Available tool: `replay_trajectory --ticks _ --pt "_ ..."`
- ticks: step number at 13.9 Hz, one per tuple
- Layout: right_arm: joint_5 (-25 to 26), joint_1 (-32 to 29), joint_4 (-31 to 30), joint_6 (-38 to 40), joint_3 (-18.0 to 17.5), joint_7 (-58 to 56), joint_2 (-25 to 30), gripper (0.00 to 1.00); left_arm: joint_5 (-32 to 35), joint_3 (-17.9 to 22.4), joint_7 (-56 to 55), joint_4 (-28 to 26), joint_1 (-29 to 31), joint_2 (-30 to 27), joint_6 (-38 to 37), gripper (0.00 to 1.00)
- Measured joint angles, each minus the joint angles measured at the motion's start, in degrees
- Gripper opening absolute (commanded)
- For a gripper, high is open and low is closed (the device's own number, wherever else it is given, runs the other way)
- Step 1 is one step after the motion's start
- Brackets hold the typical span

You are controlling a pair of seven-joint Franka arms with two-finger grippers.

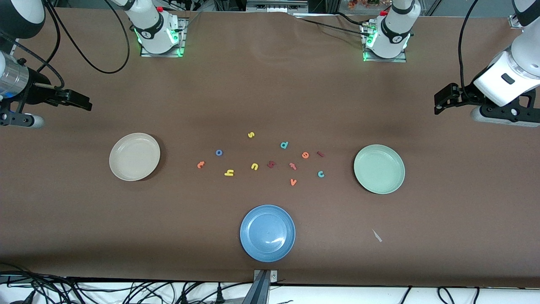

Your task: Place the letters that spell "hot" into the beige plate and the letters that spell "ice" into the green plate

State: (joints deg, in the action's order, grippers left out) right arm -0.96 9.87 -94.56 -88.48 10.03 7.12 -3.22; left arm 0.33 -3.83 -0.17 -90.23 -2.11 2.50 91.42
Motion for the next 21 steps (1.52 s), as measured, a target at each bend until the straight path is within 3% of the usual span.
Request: replay_trajectory --ticks 21 --pt "0.00 -0.02 0.00 0.05 0.43 0.00 0.00 1.00 0.00 -0.43 0.00 0.04 -0.02 -0.54 -3.03 1.00"
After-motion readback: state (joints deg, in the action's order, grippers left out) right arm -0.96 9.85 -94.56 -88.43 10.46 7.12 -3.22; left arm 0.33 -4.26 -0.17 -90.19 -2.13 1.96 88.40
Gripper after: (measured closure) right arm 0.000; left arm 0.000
